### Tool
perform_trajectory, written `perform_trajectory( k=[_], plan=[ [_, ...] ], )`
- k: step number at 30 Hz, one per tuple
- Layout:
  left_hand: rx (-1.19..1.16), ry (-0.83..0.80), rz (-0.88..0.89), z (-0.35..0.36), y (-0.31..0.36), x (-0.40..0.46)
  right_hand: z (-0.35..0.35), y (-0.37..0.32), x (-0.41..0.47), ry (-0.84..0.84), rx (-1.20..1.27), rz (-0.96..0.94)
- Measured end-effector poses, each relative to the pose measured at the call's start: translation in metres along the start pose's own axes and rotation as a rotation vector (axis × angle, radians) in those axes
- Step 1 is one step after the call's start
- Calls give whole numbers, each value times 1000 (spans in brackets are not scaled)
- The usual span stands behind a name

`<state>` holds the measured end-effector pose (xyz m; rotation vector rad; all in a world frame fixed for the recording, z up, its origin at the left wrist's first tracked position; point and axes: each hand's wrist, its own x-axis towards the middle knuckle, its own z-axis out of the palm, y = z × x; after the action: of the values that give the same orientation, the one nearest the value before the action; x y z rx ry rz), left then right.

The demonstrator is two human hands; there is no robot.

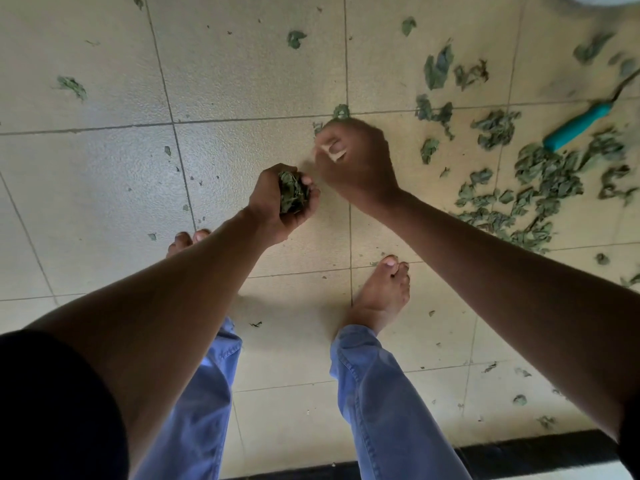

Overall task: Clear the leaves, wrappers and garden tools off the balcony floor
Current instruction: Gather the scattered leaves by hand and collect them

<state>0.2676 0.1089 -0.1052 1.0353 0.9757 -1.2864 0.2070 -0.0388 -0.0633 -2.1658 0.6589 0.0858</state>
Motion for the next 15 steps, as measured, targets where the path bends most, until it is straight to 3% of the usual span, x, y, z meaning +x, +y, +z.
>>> perform_trajectory(
  k=[2,5,11,15],
  plan=[
    [-18,-27,-15,-3,2,1,5,17,18,24,-169,69],
    [-10,-41,-24,-8,4,3,14,30,41,-87,-414,86],
    [62,-59,-19,-21,8,2,32,25,50,-214,-520,-35],
    [52,-69,-22,-27,9,-1,36,30,43,-66,-635,-14]
  ],
)
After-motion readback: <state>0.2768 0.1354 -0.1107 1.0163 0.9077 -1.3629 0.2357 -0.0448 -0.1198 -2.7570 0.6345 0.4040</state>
